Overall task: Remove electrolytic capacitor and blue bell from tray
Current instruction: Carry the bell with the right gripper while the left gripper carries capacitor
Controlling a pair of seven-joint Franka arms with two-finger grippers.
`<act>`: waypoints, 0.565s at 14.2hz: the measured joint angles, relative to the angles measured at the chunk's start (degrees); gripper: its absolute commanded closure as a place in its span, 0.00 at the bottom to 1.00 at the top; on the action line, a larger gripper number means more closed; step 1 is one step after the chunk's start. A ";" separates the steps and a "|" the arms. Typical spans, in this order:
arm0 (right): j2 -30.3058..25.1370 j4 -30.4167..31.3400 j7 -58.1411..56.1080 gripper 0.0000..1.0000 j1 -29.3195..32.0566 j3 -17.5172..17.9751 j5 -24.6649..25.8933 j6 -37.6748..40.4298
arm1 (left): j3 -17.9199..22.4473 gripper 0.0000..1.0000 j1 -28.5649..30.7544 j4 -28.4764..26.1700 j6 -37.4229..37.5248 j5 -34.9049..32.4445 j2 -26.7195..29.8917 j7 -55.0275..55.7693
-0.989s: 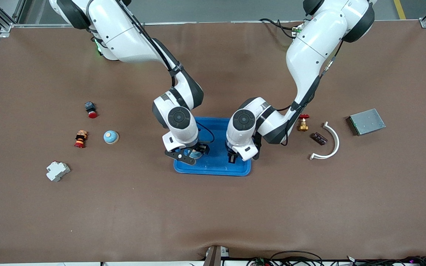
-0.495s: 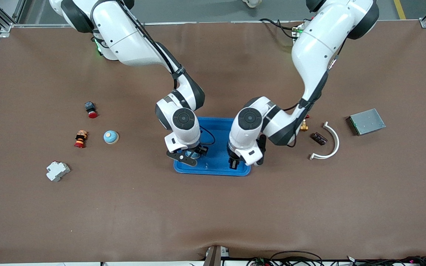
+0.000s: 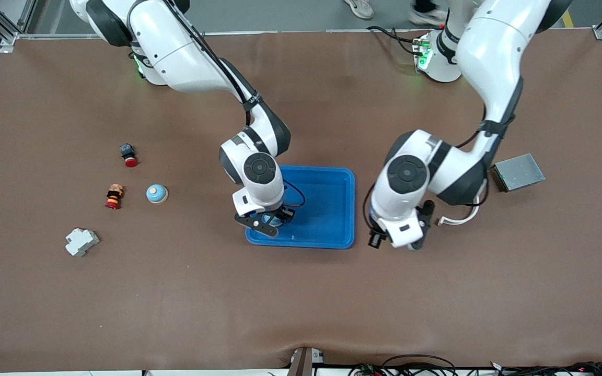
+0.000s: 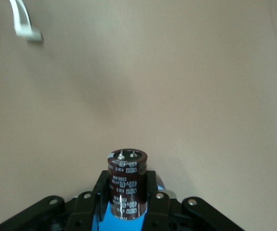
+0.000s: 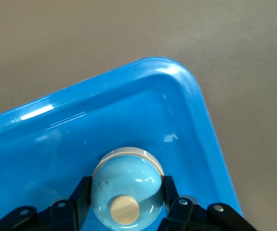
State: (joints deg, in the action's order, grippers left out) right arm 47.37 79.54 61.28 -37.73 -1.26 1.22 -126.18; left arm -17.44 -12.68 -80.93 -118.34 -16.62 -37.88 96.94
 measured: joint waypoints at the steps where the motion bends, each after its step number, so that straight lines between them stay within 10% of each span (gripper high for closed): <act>1: -0.07 -1.60 -0.62 1.00 0.07 -0.02 0.00 2.59 | 0.02 1.00 1.79 -0.98 0.63 0.00 0.62 -3.55; 8: -3.61 -4.68 -17.76 1.00 5.12 -0.21 -1.02 11.46 | 0.13 1.00 11.66 -6.26 1.35 0.00 1.69 -20.37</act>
State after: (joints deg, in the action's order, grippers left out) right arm 43.76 74.86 43.52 -32.61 -1.47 0.19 -114.72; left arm -17.30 -1.02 -87.19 -116.99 -16.62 -36.19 76.57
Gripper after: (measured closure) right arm 0.366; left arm 0.661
